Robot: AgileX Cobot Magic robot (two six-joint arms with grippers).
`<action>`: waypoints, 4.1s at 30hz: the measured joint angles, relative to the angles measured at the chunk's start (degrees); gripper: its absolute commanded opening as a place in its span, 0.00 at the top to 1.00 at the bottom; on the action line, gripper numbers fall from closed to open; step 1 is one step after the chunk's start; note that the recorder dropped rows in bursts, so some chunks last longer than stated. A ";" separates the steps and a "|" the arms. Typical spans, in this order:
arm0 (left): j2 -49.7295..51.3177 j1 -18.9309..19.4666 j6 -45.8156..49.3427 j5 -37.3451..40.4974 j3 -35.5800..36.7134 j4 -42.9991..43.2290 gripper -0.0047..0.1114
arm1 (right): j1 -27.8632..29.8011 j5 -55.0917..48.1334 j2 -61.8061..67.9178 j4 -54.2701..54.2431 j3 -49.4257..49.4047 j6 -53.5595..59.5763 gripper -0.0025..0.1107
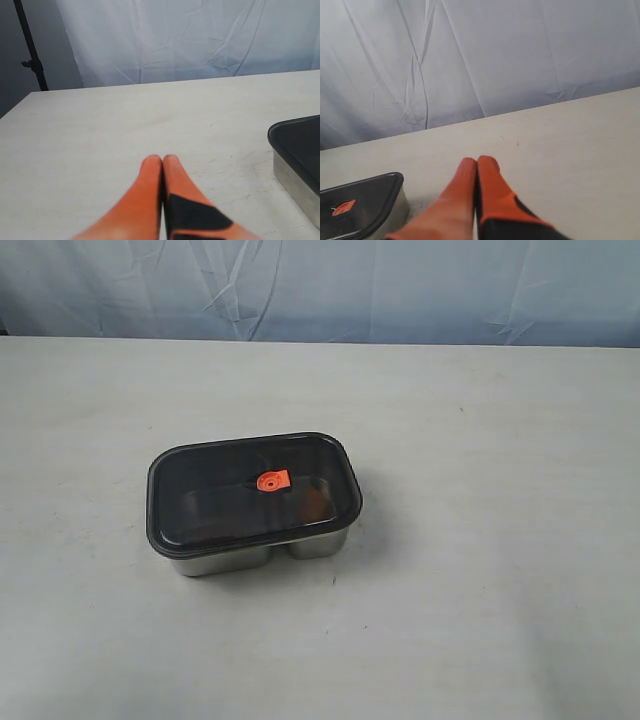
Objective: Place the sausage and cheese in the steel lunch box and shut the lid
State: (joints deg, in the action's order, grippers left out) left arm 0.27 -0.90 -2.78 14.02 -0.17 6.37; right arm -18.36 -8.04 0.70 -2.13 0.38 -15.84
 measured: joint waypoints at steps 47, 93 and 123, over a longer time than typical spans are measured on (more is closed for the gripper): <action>0.00 0.00 0.12 0.42 0.00 1.41 0.96 | 0.00 -0.41 -0.11 2.57 -0.24 0.44 0.99; 0.00 0.00 0.12 0.42 0.00 1.41 0.96 | 0.00 -0.41 -0.11 1.70 -0.24 0.44 0.99; 0.00 0.00 0.24 0.42 0.00 1.41 0.96 | 0.00 -0.41 -0.11 1.56 -0.24 0.44 0.99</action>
State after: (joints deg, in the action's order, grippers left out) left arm 0.27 -0.90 -2.54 14.44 -0.17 7.79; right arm -18.36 -8.45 0.59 -0.57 0.14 -15.40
